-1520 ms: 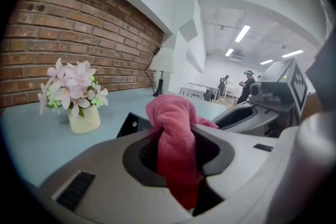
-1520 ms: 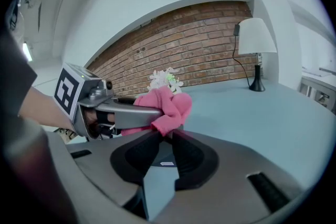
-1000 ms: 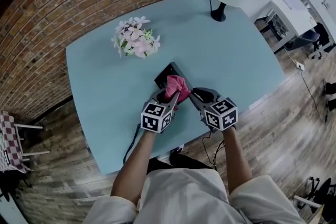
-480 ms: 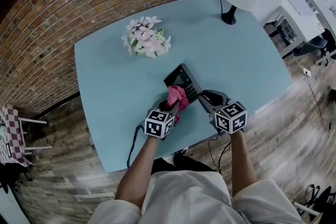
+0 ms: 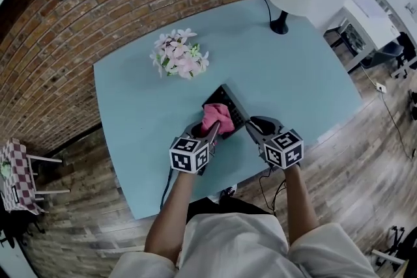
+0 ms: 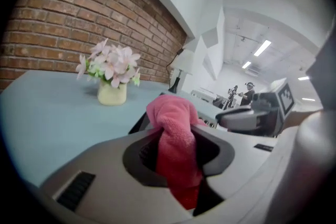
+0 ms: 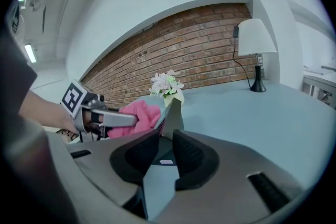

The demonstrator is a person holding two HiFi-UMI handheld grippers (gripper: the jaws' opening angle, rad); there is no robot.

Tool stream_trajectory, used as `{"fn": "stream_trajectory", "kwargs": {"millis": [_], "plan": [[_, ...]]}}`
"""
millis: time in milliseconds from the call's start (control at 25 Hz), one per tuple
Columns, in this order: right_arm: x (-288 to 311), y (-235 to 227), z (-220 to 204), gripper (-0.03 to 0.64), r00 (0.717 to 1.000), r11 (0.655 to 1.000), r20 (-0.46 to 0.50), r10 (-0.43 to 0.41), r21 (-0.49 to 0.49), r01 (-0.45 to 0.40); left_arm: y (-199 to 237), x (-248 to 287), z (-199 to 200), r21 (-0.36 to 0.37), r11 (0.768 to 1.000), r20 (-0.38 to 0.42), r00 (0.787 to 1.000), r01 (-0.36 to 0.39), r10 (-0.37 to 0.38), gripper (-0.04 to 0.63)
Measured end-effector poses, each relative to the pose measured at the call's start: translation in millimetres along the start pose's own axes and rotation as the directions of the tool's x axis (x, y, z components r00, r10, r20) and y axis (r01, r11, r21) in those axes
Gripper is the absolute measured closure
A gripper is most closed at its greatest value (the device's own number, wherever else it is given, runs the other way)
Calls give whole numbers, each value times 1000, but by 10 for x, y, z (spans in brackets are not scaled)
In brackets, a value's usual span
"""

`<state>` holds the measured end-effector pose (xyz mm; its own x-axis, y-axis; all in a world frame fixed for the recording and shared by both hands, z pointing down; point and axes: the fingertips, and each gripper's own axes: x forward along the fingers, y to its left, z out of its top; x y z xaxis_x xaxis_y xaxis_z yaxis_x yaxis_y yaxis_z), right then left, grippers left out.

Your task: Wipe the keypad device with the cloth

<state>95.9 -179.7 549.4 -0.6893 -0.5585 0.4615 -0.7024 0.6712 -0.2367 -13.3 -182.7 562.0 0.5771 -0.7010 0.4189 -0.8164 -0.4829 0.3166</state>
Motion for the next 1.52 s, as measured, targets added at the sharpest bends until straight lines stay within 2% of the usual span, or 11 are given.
{"fn": "stream_trajectory", "kwargs": {"millis": [120,240,400,480,960,1200,1520], "plan": [[-94,-4,-31,509,1000,1000,16,-13,12,13,-265,3,443,28,997,87,994,69,-71,448],[-184,0,-80,509,999,999,5,-38,-5,38,-551,89,659,64,989,110,985,130,-136,448],[-302,-26,-180,509,996,996,-24,-85,-19,85,-754,308,458,170,975,3,989,146,-148,448],[-345,-28,-228,509,995,996,-34,-93,-12,93,-752,364,276,189,972,-48,990,140,-133,448],[-293,87,-264,509,994,995,-44,-96,-6,96,-506,329,-115,120,983,-81,988,141,-132,446],[-191,173,-241,509,995,996,-49,-88,-1,88,-330,260,-364,83,989,-142,984,125,-112,446],[-69,195,-110,509,995,995,-37,-94,-49,92,-246,220,-471,71,989,-170,979,128,-114,446]]}}
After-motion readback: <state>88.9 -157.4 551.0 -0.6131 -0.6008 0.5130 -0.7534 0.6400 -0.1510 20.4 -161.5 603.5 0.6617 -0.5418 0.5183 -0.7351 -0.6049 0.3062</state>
